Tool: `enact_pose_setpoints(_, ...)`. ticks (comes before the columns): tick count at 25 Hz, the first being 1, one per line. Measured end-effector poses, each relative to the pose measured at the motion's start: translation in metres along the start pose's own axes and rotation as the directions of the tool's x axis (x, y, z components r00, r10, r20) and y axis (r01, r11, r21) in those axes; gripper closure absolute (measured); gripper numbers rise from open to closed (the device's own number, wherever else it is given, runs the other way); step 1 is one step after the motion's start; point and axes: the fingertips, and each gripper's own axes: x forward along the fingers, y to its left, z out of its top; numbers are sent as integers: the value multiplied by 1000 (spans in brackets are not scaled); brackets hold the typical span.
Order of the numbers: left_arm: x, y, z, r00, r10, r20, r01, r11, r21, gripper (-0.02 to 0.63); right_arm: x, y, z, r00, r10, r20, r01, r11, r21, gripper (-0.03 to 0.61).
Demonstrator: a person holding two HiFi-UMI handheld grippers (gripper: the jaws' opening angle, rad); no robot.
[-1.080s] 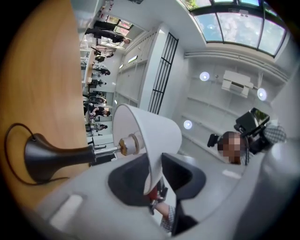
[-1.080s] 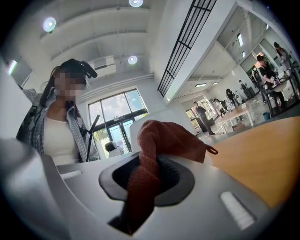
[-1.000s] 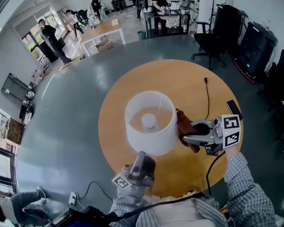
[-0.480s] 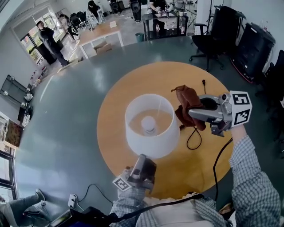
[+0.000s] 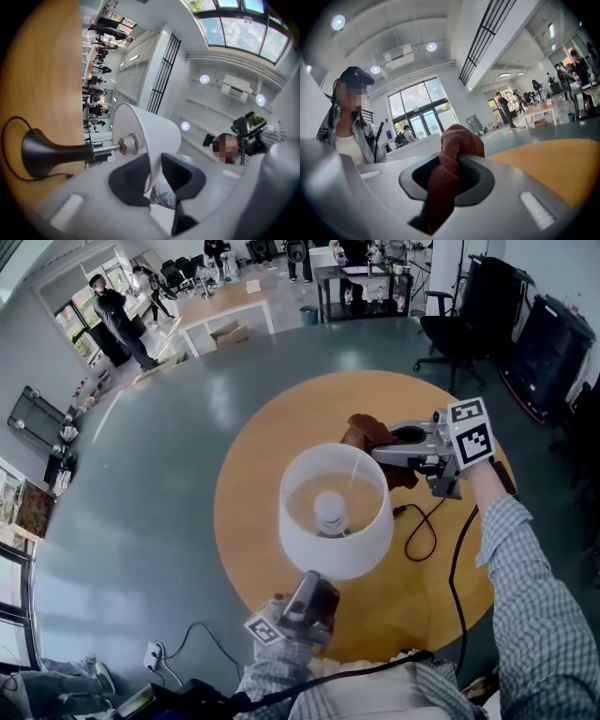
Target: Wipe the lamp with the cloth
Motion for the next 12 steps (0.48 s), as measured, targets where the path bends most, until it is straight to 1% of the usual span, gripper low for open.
enact_pose_setpoints(2, 3, 1, -4, 1000, 5, 7, -5, 1000, -15, 534, -3, -13, -14, 1000, -18, -14, 18, 998, 57, 505)
enact_pose_setpoints(4, 6, -1, -3, 1000, 5, 26, -4, 1000, -30, 528, -6, -21, -22, 1000, -29, -5, 29, 994, 104, 506)
enact_pose_setpoints(6, 10, -5, -5, 1000, 3, 24, -2, 999, -33, 482, -8, -25, -23, 999, -35, 18, 33, 991, 131, 506)
enact_pose_setpoints(9, 17, -9, -24, 1000, 4, -31, -5, 999, -45, 453, -9, -25, -23, 998, -43, 46, 36, 989, 143, 506)
enact_pose_setpoints(12, 29, 5, -54, 994, 42, -96, -48, 997, -67, 451, -11, -28, -24, 997, -56, 58, 46, 988, 151, 506)
